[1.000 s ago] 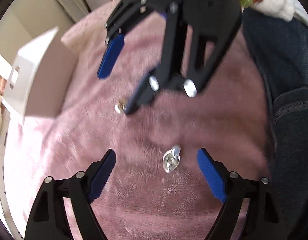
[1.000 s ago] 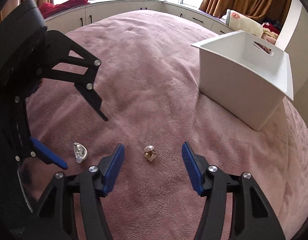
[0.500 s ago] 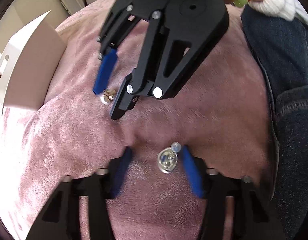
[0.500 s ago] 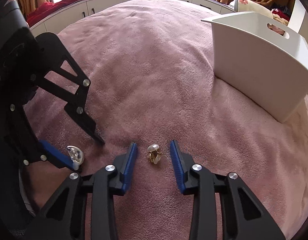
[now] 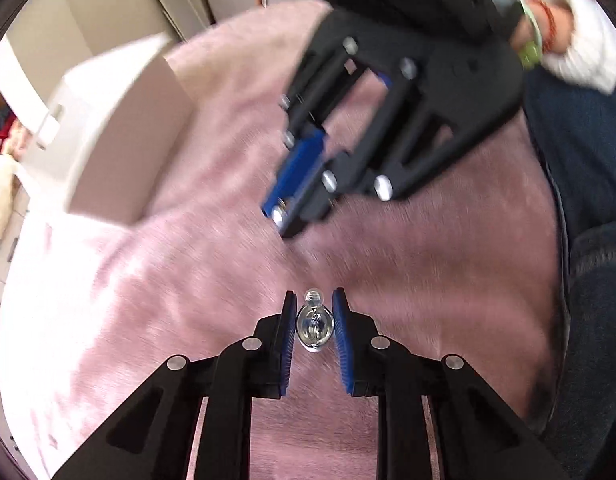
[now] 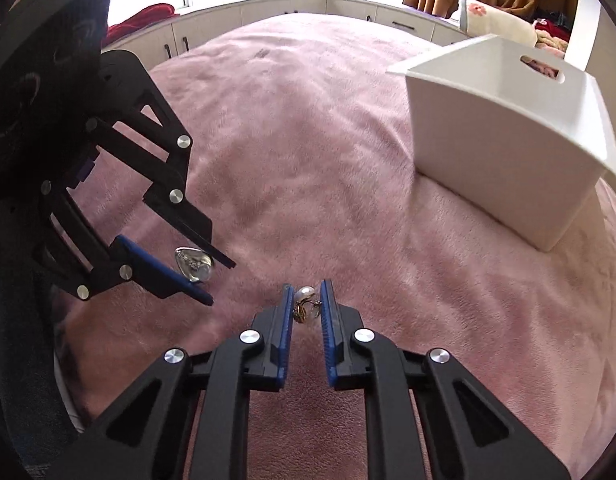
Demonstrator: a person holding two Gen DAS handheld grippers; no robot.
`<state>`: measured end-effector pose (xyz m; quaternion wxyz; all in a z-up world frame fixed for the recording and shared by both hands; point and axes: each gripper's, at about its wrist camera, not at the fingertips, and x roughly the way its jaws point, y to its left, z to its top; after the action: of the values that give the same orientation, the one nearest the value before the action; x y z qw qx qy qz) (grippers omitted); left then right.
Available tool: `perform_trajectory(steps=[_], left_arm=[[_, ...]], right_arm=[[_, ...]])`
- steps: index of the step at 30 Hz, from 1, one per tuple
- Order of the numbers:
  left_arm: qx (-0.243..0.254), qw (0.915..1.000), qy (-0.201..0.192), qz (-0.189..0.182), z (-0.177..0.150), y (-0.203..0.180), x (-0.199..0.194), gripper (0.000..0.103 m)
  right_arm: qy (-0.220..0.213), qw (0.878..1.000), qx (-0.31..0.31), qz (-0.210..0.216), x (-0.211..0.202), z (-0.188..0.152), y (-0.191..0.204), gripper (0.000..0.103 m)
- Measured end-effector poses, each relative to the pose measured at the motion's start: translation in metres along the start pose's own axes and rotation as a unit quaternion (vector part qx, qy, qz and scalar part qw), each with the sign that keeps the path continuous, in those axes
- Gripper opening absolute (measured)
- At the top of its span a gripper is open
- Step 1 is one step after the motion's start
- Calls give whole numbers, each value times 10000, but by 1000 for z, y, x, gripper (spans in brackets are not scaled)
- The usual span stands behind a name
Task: Organize jewelry
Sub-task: 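Carry both held pieces over the white box and open both tools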
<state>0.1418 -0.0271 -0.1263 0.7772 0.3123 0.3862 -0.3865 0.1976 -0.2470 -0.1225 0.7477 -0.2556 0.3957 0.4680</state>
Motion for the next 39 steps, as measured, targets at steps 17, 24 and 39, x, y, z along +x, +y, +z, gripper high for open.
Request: perform_trajectory(steps=[17,24,39], left_arm=[[-1199,9764,-1688,617,25,62,-66,23],[-1728,9578,-1969,1186,43,83,-77,23],[-3248,9084,-1896,1828,69,185,-49,24]], right_arm=[[-1677,9817,739,-517,-103,50,-43,14],[-1801,9774,816,-750,-110,72,-56,14],[-2140,9619,951,-1414,-100,101,-108,14]])
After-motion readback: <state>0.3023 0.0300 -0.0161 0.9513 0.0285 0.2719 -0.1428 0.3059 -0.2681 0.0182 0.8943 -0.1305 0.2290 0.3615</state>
